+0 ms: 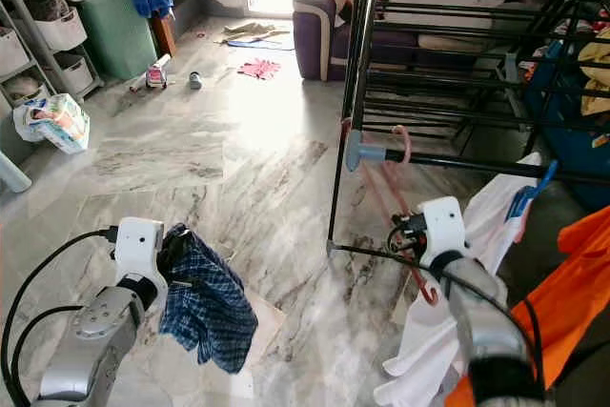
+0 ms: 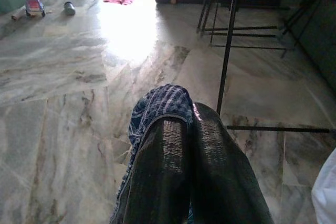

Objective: Hang hanger

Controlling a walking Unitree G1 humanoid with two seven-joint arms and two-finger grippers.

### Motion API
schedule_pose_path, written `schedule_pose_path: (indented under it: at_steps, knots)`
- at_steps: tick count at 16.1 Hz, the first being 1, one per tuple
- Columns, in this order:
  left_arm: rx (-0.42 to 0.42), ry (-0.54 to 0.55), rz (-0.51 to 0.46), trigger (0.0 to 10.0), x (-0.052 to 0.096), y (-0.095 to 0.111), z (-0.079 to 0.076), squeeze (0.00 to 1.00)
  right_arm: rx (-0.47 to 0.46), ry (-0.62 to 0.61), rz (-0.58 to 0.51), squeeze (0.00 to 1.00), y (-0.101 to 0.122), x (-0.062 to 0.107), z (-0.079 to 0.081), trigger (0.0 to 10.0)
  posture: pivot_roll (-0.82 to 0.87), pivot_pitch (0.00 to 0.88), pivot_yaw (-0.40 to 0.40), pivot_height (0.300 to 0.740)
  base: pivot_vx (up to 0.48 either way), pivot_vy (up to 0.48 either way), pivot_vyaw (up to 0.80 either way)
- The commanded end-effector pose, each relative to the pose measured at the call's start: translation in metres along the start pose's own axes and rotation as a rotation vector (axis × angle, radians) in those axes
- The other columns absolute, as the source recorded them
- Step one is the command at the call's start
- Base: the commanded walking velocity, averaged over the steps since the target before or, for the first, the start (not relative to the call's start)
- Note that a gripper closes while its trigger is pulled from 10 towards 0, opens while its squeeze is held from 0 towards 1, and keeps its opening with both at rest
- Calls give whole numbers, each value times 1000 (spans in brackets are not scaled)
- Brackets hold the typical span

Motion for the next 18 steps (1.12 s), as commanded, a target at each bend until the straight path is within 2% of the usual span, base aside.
schedule_pose_path:
  at_steps: [1,2,3,4,5,6,7,9,10,13,18]
  knots:
    - [-1,1,-23,10000,1,5,0,0,8,-43,-92,0,21,1,-3,2078,3,17,10,740,0,0,0]
    - [6,-8,-26,10000,1,5,-2,0,-12,-70,-116,0,22,5,4,1922,1,18,10,740,0,0,0]
    - [9,-14,-29,10000,1,5,-3,0,-25,-92,-121,0,21,7,8,2431,1,18,10,740,0,0,0]
    - [12,-21,-32,10000,1,5,-5,0,-54,-113,-120,0,19,9,14,4235,-4,18,11,740,0,0,0]
    - [13,-24,-32,10000,0,6,-6,0,-100,-143,-118,0,16,13,20,4353,-4,19,11,740,0,0,0]
    - [14,-25,-34,10000,0,6,-6,0,-120,-166,-114,0,14,15,22,7569,-3,15,10,740,0,0,0]
    - [15,-25,-37,10000,0,7,-6,0,-167,-222,-98,0,8,19,24,10000,-3,14,10,740,0,0,0]
    - [17,-30,-37,10000,-1,7,-7,0,-211,-266,-61,0,-4,27,33,10000,-3,6,11,740,0,0,0]
    - [16,-39,-43,10000,-2,8,-9,0,-226,-265,-40,0,-10,31,43,10000,-5,0,13,740,0,0,0]
    - [18,-47,-54,10000,-3,11,-9,0,-243,-257,-10,0,-16,34,54,10000,-8,0,18,740,0,0,0]
    - [23,-57,-63,10000,-4,13,-12,0,-257,-256,20,0,-20,36,57,10000,-11,3,20,740,0,0,0]
Point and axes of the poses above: a point about 5 cm out from each wrist's last joint towards the gripper, its own x axis pointing back from the gripper into the wrist, its own y axis along the axis of the wrist's last joint, z = x × y, the point moved 2 cm from there along -x, pointing out of the wrist towards the gripper, and after that the axes turned 5 degrees about -x, right-handed, at the moved point
